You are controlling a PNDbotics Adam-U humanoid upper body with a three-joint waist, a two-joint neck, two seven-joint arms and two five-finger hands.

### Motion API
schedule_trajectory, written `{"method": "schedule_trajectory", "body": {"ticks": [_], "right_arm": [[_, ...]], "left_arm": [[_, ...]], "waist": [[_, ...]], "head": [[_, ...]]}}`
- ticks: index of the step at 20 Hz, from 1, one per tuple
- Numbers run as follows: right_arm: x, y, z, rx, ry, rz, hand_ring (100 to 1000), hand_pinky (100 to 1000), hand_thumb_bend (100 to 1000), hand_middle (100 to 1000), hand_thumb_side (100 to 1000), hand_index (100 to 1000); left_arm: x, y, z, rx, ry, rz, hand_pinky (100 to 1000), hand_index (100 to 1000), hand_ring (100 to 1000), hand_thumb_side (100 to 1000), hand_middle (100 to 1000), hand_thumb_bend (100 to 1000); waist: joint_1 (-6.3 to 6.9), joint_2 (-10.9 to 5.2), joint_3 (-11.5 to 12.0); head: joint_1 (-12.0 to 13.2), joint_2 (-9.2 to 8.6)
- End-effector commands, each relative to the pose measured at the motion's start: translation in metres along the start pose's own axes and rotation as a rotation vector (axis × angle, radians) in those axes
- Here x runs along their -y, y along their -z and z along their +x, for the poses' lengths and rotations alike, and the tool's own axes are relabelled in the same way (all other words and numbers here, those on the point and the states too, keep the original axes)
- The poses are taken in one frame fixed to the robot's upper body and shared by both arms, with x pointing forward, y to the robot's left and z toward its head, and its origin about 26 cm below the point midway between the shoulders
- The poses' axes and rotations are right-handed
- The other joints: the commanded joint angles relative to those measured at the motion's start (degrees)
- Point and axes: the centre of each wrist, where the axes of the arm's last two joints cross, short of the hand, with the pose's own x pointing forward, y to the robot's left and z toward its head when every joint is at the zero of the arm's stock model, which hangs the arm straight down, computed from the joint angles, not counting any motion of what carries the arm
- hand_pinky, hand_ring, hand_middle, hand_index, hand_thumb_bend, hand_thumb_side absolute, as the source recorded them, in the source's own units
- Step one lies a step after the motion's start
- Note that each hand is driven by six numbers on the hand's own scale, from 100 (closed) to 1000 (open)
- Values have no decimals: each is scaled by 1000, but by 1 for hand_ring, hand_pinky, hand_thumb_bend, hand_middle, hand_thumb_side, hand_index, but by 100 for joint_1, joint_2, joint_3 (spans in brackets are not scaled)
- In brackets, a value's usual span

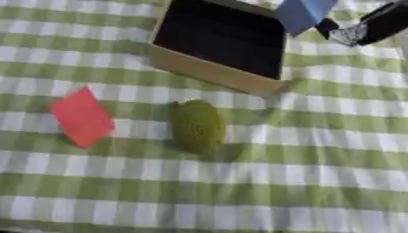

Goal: Pick up objects on the table and place them in the box.

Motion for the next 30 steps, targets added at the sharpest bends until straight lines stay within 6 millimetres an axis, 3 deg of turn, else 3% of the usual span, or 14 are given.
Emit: {"method": "schedule_trajectory", "body": {"ticks": [1, 11, 14, 18, 22, 30], "right_arm": [[0, 3, -10, -24, -10, 12, 893, 898, 100, 498, 405, 716], [-21, 25, -15, -4, 26, 59, 903, 896, 100, 533, 399, 741], [-26, 31, -16, 3, 29, 72, 922, 898, 100, 613, 407, 792], [-27, 33, -16, 14, 13, 86, 989, 930, 100, 814, 472, 930], [-25, 33, -15, 24, -34, 135, 1000, 990, 247, 882, 466, 981], [-20, 33, -14, 46, -91, 186, 1000, 1000, 311, 911, 465, 999]], "left_arm": [[-3, 4, 6, 25, 10, -18, 745, 884, 740, 681, 722, 100], [-2, 5, 6, 24, 5, -20, 746, 884, 740, 686, 723, 100], [-2, 5, 6, 23, 4, -18, 746, 884, 740, 686, 723, 100], [-2, 5, 6, 22, 4, -18, 747, 884, 740, 687, 723, 100], [-1, 5, 6, 21, 2, -19, 747, 885, 740, 687, 723, 100], [-1, 5, 6, 19, 1, -21, 748, 887, 739, 687, 723, 100]], "waist": [[-64, -222, 19], [-97, -191, 81], [-101, -186, 94], [-103, -186, 98], [-103, -194, 92], [-100, -215, 81]], "head": [[-31, 9], [-82, -21], [-96, -28], [-93, -23], [-99, -11], [-106, 19]]}}
